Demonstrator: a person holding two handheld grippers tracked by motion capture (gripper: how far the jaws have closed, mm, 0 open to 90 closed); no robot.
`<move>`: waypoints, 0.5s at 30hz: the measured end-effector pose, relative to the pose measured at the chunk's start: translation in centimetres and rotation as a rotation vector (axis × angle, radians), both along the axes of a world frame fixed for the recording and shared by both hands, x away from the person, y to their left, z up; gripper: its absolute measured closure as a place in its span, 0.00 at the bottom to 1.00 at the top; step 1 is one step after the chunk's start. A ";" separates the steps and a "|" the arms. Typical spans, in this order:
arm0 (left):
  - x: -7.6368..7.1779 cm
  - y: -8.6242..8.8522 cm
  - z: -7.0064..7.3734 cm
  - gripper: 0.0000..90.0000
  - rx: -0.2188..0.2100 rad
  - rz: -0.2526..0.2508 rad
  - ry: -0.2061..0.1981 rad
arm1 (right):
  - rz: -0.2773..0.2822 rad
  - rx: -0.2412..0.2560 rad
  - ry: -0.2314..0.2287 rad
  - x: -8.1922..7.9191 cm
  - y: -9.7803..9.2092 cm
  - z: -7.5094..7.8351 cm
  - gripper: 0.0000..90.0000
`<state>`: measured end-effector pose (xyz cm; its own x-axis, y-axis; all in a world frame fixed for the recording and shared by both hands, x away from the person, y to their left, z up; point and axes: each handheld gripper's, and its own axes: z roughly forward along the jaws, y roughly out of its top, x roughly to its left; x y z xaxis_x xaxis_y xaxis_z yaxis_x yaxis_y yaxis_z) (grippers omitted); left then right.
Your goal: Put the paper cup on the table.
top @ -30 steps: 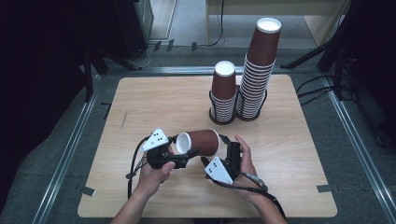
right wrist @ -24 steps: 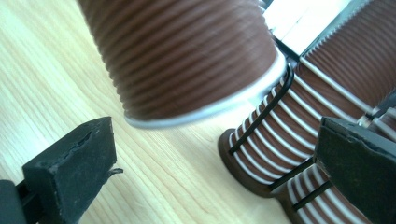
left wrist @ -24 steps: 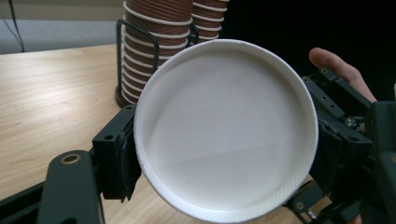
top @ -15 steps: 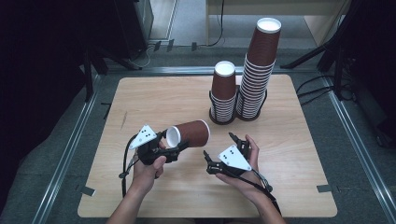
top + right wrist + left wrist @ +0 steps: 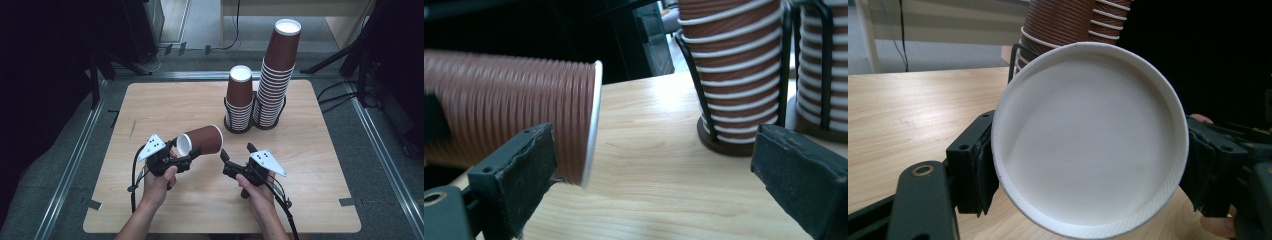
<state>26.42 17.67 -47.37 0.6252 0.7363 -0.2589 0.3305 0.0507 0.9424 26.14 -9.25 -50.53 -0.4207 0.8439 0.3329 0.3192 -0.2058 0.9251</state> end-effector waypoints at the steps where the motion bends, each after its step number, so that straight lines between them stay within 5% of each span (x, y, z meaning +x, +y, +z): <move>1: 0.0 -0.1 0.0 0.25 0.001 -0.002 0.000 | -0.012 0.027 0.014 0.0 0.0 0.0 0.05; 9: 0.0 -0.6 -0.3 0.25 0.005 -0.008 -0.001 | -0.078 0.184 0.089 -0.8 0.7 0.0 0.05; 15: -0.1 -0.9 -0.5 0.25 -0.004 -0.018 -0.012 | -0.089 0.354 0.272 -0.6 0.1 -0.2 0.02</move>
